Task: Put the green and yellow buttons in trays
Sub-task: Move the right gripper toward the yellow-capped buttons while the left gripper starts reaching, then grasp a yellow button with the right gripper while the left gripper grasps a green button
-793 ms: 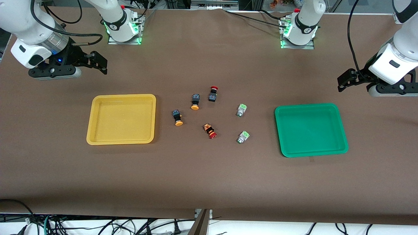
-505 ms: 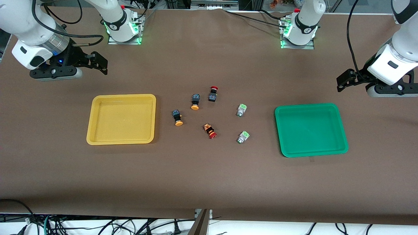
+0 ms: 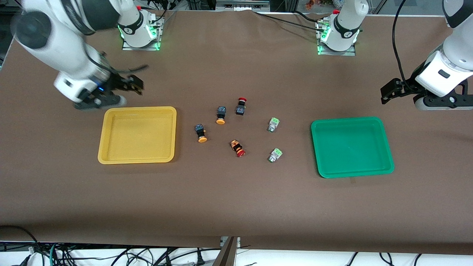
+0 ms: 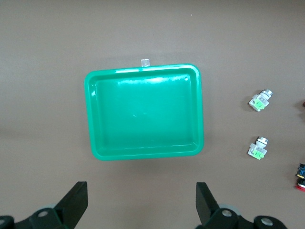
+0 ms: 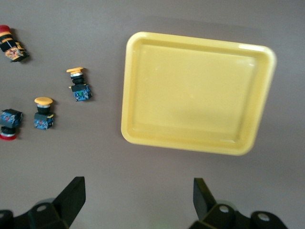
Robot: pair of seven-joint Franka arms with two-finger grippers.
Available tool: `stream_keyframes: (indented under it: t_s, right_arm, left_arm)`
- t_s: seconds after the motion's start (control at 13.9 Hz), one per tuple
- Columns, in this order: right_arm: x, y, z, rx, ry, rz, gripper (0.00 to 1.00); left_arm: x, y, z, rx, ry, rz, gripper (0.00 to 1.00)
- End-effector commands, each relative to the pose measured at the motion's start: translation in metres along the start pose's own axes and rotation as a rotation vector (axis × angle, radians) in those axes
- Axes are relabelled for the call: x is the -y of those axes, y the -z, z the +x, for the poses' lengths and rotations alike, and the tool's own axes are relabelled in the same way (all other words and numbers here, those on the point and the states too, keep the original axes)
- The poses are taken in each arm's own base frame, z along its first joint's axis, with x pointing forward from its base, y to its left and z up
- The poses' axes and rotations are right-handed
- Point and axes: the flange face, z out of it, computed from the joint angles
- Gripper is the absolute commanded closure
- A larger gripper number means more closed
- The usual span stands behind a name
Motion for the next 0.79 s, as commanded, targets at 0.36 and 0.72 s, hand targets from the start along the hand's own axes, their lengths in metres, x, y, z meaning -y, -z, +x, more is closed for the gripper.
stream_keyframes:
  t_s: [0.36,0.72]
  right_arm:
    - [0.106,-0.201,0.066,-0.009,-0.075,0.038,0.00]
    - [0.152,-0.265,0.048,-0.060,-0.115,0.037,0.00]
  left_arm:
    - [-0.145,-0.201,0.070,0.218,-0.205,-0.025,0.00]
    - [-0.262,-0.292,0.086,-0.032,-0.342,-0.085,0.00]
